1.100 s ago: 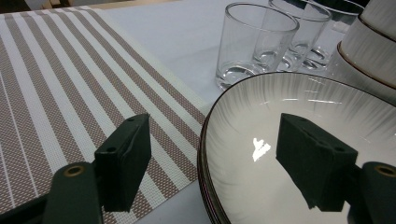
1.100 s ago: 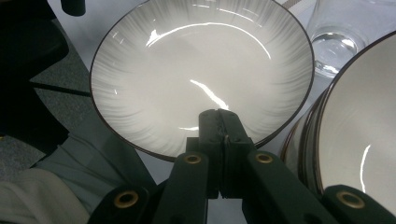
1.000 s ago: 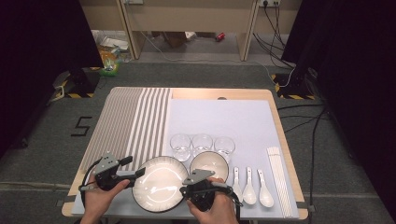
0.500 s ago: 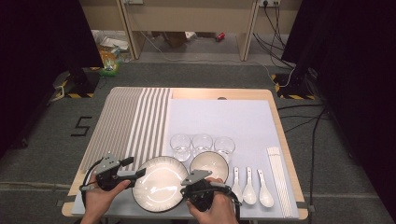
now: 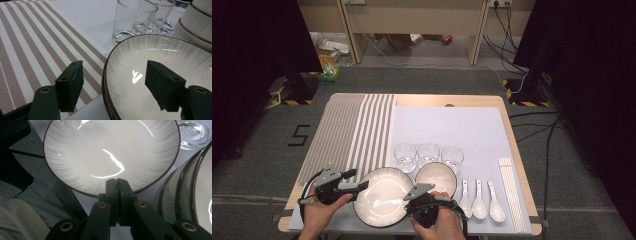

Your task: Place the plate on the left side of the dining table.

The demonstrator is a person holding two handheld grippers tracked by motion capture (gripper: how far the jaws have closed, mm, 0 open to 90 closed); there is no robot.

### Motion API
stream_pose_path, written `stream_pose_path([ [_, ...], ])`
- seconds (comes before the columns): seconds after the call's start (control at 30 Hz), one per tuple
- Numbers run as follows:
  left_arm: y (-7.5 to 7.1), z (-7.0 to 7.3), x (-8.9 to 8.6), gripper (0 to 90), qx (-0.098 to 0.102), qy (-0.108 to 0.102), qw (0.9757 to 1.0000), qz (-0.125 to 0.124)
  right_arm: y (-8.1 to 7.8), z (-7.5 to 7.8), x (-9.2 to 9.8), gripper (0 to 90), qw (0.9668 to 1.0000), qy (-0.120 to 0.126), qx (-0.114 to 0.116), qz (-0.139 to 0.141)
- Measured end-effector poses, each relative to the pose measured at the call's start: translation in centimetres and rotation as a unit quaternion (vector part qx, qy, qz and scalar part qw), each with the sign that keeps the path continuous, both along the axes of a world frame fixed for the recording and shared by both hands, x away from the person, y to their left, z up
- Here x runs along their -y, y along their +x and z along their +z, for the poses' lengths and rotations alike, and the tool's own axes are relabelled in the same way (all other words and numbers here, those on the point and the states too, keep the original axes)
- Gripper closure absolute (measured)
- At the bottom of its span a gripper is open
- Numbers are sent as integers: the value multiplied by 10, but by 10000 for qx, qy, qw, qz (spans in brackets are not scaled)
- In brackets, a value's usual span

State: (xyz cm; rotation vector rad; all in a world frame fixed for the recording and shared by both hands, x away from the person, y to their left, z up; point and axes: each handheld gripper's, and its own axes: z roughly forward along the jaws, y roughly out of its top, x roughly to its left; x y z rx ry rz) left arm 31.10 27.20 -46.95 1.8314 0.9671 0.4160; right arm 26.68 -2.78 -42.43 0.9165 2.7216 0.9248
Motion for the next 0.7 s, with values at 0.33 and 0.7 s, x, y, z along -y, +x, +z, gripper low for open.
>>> stream_pose_path([
  [0.33,1,-1,0,324,-78,16,9999,-63,0,-1,-1,881,10000,-44,-63,-22],
  [0.7,0,-1,2,383,-191,-42,9998,-98,-3,-7,-8,881,9999,-154,18,10],
])
